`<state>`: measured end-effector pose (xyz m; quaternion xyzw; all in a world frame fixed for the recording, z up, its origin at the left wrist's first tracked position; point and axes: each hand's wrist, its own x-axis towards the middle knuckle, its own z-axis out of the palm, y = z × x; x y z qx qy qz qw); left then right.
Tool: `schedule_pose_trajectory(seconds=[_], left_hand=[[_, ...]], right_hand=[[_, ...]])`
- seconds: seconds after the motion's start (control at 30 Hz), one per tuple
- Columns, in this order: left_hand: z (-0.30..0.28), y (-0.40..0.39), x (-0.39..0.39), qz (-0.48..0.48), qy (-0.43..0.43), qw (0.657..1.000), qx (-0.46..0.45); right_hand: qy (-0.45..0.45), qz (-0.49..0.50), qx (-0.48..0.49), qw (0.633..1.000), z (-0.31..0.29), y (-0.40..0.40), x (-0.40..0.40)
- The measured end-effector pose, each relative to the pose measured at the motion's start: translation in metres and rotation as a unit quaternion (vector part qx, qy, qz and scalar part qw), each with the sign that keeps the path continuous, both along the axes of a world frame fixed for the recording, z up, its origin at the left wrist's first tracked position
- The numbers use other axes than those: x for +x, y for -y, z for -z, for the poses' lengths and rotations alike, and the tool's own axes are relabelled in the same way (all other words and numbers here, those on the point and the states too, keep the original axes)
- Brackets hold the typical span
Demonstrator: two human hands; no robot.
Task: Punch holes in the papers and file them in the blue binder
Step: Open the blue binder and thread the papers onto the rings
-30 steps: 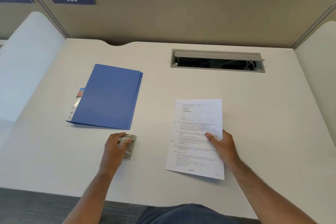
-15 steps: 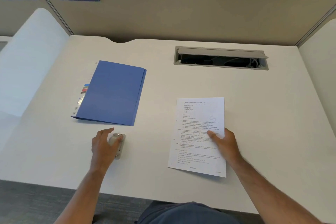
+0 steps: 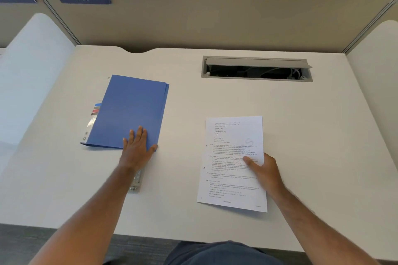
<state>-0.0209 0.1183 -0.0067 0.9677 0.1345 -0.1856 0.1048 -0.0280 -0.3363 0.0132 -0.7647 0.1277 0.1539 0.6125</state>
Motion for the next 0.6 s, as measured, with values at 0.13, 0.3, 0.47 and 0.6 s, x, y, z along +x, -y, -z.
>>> schedule_pose_trajectory(seconds=[0.13,0.3,0.47,0.6], left_hand=[[0.004,0.013,0.000,-0.004,-0.001,1.000,-0.016],[0.002,0.041,0.007,0.006,-0.006,1.000,-0.024],[0.002,0.076,0.012,0.017,0.000,0.999,-0.032],[0.001,0.099,0.016,0.030,0.006,0.999,-0.030]], right_hand=[[-0.004,0.005,0.008,1.000,0.001,0.001,-0.002],[-0.011,0.010,0.010,1.000,0.003,0.004,-0.004],[-0.011,0.020,0.010,1.000,0.000,0.008,-0.005],[-0.016,0.031,0.010,0.999,0.001,0.014,-0.005]])
